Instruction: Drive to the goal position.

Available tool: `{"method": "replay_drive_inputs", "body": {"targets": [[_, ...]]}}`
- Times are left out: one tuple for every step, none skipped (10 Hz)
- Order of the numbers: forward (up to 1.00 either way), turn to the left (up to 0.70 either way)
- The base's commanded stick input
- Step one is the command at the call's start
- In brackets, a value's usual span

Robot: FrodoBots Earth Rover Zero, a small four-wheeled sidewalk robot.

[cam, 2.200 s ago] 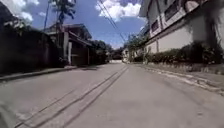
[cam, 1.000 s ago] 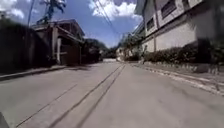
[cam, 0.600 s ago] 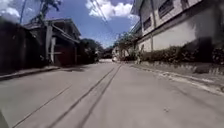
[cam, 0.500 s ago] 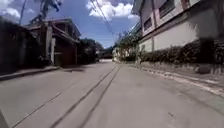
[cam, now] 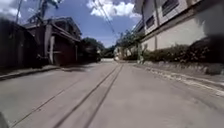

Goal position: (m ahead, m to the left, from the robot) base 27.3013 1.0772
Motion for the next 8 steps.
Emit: {"method": "replay_drive_inputs", "body": {"targets": [[0.7, 0.0], [0.7, 0.0], [0.7, 0.0], [0.7, 0.0], [0.7, 0.0], [0.7, 0.0], [0.7, 0.0], [0.7, 0.0]]}}
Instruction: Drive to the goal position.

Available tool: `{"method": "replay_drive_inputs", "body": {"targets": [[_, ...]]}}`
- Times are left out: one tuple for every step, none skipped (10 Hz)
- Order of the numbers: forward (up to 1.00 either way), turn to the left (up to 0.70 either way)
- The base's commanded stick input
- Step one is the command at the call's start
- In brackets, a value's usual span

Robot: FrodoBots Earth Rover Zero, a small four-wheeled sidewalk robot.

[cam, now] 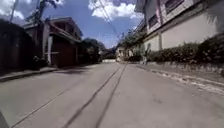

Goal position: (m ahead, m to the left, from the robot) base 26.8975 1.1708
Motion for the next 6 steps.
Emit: {"method": "replay_drive_inputs", "body": {"targets": [[0.7, 0.0], [0.7, 0.0], [0.7, -0.14], [0.7, -0.35], [0.7, -0.35], [0.7, -0.35]]}}
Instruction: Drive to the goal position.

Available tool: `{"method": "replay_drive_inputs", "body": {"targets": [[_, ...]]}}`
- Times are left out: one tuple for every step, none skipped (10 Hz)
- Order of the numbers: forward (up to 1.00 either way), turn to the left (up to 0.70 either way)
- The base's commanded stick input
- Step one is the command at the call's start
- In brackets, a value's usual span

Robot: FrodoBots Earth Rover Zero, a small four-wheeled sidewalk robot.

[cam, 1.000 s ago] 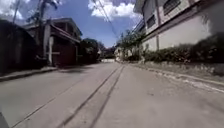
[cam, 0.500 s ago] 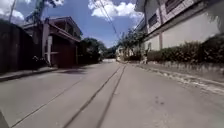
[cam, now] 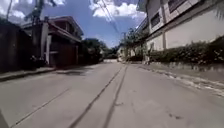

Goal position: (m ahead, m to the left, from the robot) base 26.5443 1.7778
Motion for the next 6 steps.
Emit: {"method": "replay_drive_inputs", "body": {"targets": [[0.7, -0.35], [0.7, -0.35], [0.7, -0.33], [0.7, -0.14], [0.7, 0.0], [0.7, 0.0]]}}
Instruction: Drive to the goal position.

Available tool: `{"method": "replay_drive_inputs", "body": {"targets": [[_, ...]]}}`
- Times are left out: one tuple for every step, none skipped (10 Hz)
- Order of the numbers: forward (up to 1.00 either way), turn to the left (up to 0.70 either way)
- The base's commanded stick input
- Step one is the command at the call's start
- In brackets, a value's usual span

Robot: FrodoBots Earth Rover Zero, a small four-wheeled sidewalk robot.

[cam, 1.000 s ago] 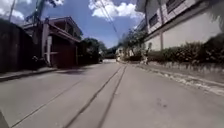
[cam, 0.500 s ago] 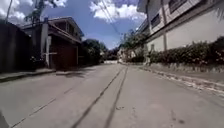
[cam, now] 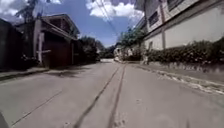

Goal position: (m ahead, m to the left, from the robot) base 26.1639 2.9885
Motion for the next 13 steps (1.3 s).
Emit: {"method": "replay_drive_inputs", "body": {"targets": [[0.7, 0.0], [0.7, 0.0], [0.7, 0.0], [0.7, 0.0], [0.7, 0.0], [0.7, 0.0], [0.7, 0.0], [0.7, 0.0], [0.7, 0.0], [0.7, 0.0], [0.7, 0.0], [0.7, 0.0], [0.7, 0.0]]}}
